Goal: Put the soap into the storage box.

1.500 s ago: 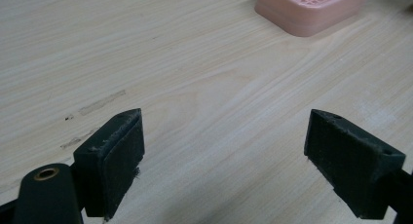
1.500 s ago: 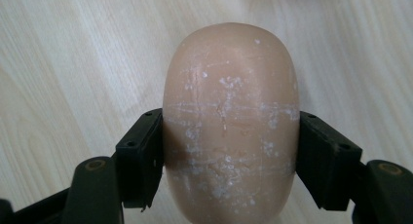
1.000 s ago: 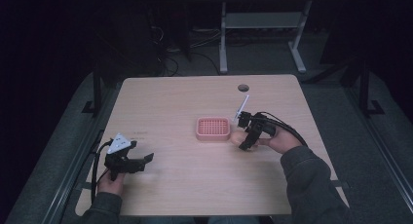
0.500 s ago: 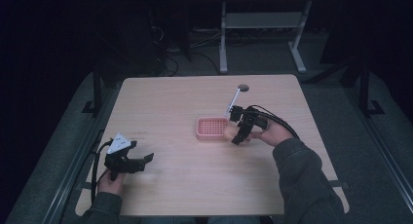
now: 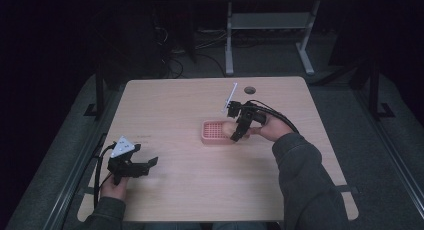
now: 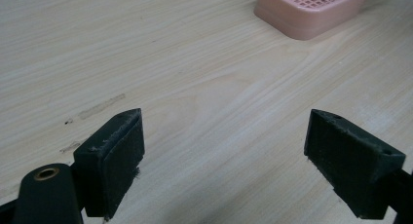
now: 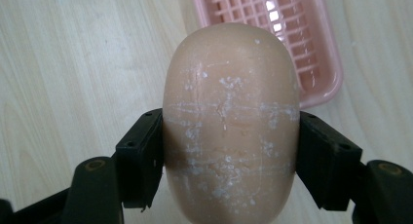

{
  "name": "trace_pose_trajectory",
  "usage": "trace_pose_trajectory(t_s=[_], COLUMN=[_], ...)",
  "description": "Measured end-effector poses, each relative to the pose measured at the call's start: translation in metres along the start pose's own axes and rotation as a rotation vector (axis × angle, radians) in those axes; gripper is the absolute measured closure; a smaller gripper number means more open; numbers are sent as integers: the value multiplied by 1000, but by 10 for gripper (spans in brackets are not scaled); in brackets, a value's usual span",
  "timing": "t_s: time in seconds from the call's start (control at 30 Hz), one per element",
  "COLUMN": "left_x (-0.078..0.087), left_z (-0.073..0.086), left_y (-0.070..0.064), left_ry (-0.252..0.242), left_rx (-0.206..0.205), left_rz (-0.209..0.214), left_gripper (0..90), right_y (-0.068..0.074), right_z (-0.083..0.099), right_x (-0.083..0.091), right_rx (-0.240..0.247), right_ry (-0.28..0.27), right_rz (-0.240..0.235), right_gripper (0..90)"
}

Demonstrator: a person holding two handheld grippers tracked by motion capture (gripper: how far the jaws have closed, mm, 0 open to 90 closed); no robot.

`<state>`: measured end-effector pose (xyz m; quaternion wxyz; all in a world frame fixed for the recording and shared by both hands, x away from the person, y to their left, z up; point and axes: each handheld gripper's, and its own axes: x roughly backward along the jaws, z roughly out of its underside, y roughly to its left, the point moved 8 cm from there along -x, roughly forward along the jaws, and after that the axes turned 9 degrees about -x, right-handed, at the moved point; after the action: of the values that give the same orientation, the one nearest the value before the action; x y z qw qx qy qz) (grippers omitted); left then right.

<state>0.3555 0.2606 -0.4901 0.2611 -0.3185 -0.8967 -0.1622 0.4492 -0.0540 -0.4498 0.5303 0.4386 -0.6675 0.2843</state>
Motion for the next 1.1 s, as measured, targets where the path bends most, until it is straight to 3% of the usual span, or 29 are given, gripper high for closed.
trace_pose_trajectory(t_s=[0.5, 0.67, 1.1], left_x=[-2, -1, -1], left_z=[-1, 0, 1], left_y=[-1, -1, 0], left_ry=[-10, -5, 2], left_rx=[9, 7, 5], left_rz=[1, 2, 5], left_gripper=[143, 143, 143], right_y=[-2, -4, -10], right_z=[-26, -39, -51], right_x=[5, -4, -27], right_rx=[27, 42, 69], right_ry=[-4, -2, 42], right_rz=[3, 0, 2], right_gripper=[319, 319, 319])
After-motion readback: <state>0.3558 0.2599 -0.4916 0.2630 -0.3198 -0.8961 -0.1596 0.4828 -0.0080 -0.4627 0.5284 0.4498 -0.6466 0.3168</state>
